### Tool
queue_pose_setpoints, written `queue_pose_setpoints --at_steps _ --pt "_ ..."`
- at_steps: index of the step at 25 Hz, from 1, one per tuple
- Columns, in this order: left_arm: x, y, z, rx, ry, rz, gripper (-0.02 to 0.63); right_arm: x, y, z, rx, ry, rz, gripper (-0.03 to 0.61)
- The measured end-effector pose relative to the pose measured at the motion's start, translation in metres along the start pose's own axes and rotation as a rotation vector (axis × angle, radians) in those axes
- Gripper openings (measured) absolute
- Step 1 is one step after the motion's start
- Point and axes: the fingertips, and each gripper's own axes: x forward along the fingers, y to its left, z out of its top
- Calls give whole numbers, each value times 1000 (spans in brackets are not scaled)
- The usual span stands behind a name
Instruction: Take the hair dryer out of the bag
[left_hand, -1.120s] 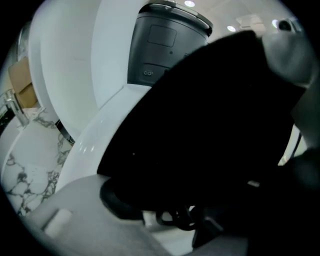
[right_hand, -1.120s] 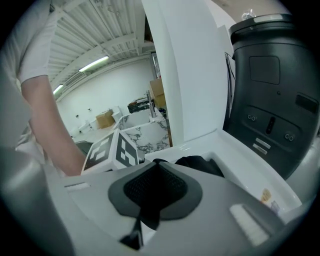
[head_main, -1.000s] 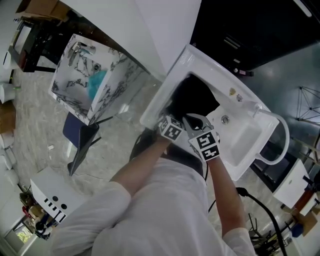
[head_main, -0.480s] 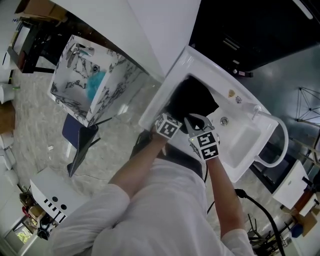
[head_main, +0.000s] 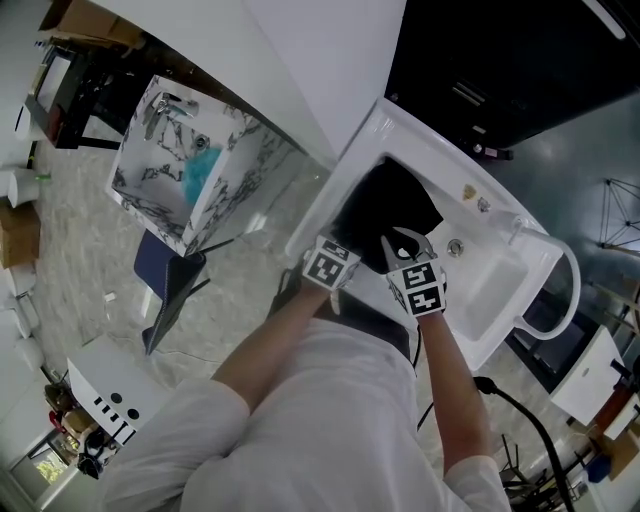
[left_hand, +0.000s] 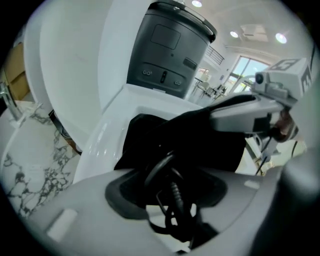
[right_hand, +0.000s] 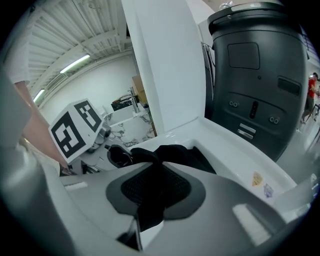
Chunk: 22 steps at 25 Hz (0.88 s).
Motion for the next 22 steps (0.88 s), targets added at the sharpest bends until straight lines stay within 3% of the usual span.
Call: queue_pose_setpoints --at_steps 16,22 --pt "-59 -15 -24 -44 -44 -34 213 3 8 -1 -71 -13 -9 25" --pt "-81 -24 -31 -92 -69 -45 213 6 1 -6 -102 -16 -65 21"
